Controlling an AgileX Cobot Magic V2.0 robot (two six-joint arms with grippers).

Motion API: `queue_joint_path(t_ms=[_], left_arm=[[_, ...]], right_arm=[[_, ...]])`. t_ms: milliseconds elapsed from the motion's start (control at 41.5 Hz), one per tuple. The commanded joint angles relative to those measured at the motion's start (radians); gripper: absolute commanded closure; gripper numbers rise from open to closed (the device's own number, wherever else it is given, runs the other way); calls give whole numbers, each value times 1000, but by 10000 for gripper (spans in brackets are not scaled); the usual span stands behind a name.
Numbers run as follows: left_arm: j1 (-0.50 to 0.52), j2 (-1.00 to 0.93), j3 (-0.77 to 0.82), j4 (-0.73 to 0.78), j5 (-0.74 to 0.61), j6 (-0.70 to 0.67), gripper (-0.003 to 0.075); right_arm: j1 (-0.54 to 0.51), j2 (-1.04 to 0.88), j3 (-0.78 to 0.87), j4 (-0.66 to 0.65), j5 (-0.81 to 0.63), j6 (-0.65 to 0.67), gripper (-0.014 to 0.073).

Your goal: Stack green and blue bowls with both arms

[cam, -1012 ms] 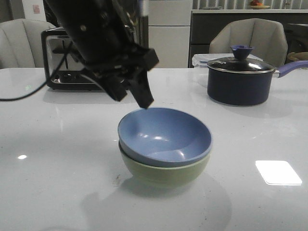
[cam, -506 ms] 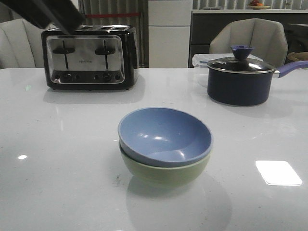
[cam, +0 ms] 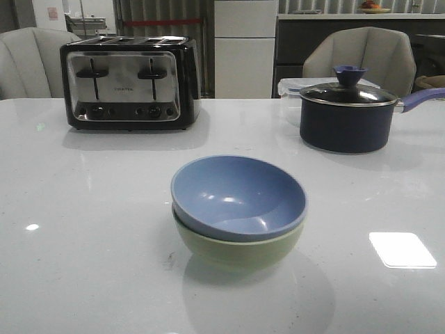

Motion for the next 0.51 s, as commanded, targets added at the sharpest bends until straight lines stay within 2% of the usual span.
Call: queue_joint_path(t_ms=[0,145,217,386,482], left_arm=[[3,-12,-14,2,-64,-19,255],[3,-12,-12,2,-64,-19,271],[3,-12,-12,2,-64,-19,312],[3,-12,-12,2,-64,-19,477],[3,-12,-12,2,-64,-19,576]], right_arm=[[0,0,-28,-12,-60,36,139],[0,0,-28,-13,-60,39,157],[0,0,-28,-13,-57,39,225],[0,0,-28,-13,-50,39,420],[0,0,-28,-13,-45,39,500]])
